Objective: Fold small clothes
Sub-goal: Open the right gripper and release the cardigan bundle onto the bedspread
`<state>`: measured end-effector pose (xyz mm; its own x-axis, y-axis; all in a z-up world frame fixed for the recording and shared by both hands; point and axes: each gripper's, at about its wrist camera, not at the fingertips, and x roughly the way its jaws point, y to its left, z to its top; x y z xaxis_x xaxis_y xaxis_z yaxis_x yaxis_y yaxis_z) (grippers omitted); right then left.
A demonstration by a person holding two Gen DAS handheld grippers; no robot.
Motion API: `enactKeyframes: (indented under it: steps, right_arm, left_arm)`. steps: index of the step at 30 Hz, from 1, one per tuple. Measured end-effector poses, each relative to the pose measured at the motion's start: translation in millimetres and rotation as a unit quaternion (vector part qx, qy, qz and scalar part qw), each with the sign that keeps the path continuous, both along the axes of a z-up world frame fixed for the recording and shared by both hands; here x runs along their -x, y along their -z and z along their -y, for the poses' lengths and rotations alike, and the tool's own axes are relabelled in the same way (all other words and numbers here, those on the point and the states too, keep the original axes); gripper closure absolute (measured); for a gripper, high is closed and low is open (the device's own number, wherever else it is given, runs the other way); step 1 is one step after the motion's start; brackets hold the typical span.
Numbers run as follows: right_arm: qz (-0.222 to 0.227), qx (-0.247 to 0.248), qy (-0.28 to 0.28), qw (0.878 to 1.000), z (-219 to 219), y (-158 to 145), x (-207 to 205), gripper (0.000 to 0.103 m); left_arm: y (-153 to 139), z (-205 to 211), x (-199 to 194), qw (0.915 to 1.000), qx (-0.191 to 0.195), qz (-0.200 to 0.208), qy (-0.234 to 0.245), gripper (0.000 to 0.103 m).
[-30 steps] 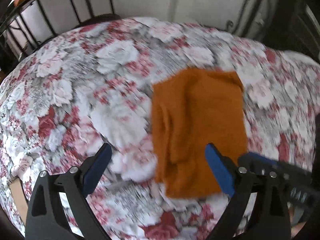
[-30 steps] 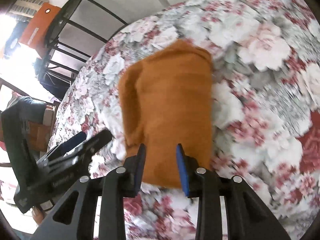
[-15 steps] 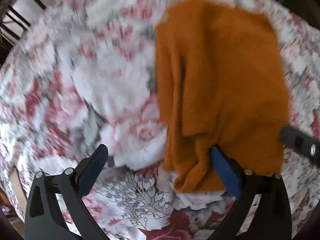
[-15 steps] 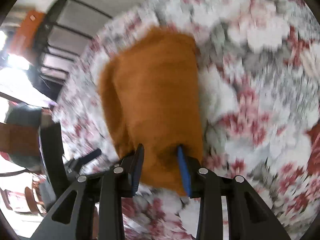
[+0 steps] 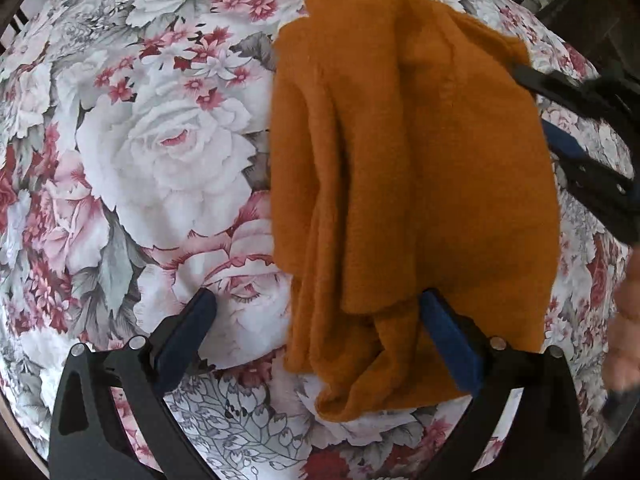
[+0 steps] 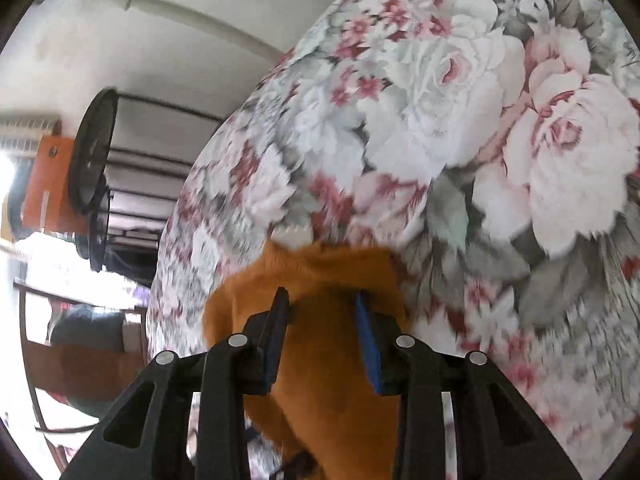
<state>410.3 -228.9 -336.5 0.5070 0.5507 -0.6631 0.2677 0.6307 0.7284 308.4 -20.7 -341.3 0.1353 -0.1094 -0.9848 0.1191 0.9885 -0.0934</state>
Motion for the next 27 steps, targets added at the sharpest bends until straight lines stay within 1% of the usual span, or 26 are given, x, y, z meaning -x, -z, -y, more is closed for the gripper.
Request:
enactKeyframes:
  steps: [3, 6, 8, 9, 10, 11, 13, 14, 16, 18, 19, 20, 21, 23, 24, 26, 27]
  right_arm:
    - [0.009, 0.024, 0.026, 0.999, 12.7, 0.5, -9.0, 0.071]
    - [0.009, 0.012, 0.045, 0.999, 22.9, 4.7, -15.8, 0.076]
    - [0.017, 0.034, 0.050, 0.998, 22.5, -3.9, -11.2, 0.075]
    - [0.026, 0.055, 0.052, 0.997, 22.8, -11.9, -8.5, 0.074]
    - [0.043, 0.080, 0.053, 0.994, 22.9, -26.2, -5.5, 0.074]
    - [0.054, 0.087, 0.054, 0.993, 24.4, -34.3, -3.3, 0.074]
    - [0.071, 0.079, 0.058, 0.993, 29.9, -50.1, 1.8, 0.074]
    - [0.078, 0.063, 0.055, 0.993, 31.5, -56.4, 4.4, 0.074]
    - [0.079, 0.041, 0.040, 0.995, 27.3, -58.7, 6.0, 0.074]
    - [0.073, 0.021, 0.014, 0.997, 14.7, -53.5, 3.4, 0.073]
    - [0.070, 0.013, 0.001, 0.997, 7.6, -48.6, 1.6, 0.071]
    - [0.064, 0.011, -0.009, 0.998, 0.1, -44.6, -1.3, 0.064]
    - [0.046, 0.016, -0.032, 0.998, -8.8, -35.6, -6.0, 0.059]
    - [0.018, 0.034, -0.058, 0.998, -20.2, -18.7, -9.8, 0.057]
    - [0.017, 0.039, -0.061, 0.997, -23.2, -13.9, -9.3, 0.057]
    - [0.014, 0.042, -0.062, 0.997, -22.5, -11.9, -9.7, 0.059]
    - [0.013, 0.045, -0.056, 0.997, -19.8, -16.8, -8.9, 0.059]
  left_arm:
    - [-0.5, -3.1, -0.9, 1.0000, -0.002, 0.001, 0.009, 0.004]
    - [-1.0, -3.1, -9.7, 1.0000, 0.005, -0.005, 0.004, 0.004]
    - [-4.8, -5.3, -13.8, 1.0000, 0.009, -0.004, -0.002, 0.004]
    - [-7.2, -7.9, -16.1, 0.9999, 0.013, -0.002, -0.008, 0.004]
    - [-15.0, -10.5, -17.6, 0.9997, 0.018, 0.009, -0.015, 0.004]
    - [-23.2, -14.5, -21.4, 0.9994, 0.019, 0.022, -0.020, 0.004]
    - [-40.7, -21.7, -25.7, 0.9978, 0.022, 0.053, -0.033, 0.005]
    - [-50.6, -28.0, -30.0, 0.9962, 0.030, 0.070, -0.044, 0.005]
    - [-56.8, -38.6, -39.8, 0.9942, 0.040, 0.080, -0.059, 0.005]
    - [-52.9, -50.1, -49.9, 0.9932, 0.026, 0.076, -0.084, 0.005]
    - [-45.6, -56.8, -54.3, 0.9930, 0.020, 0.064, -0.097, 0.005]
    - [-39.5, -61.1, -56.4, 0.9931, 0.021, 0.055, -0.101, 0.004]
    - [-33.1, -64.1, -58.8, 0.9932, 0.024, 0.044, -0.105, 0.004]
    - [-20.8, -66.8, -65.2, 0.9939, 0.024, 0.023, -0.105, 0.004]
    - [-17.6, -65.8, -66.2, 0.9941, 0.019, 0.020, -0.104, 0.004]
    - [-14.0, -66.4, -69.3, 0.9944, 0.013, 0.019, -0.103, 0.004]
    - [-13.3, -67.2, -69.0, 0.9945, 0.011, 0.021, -0.102, 0.004]
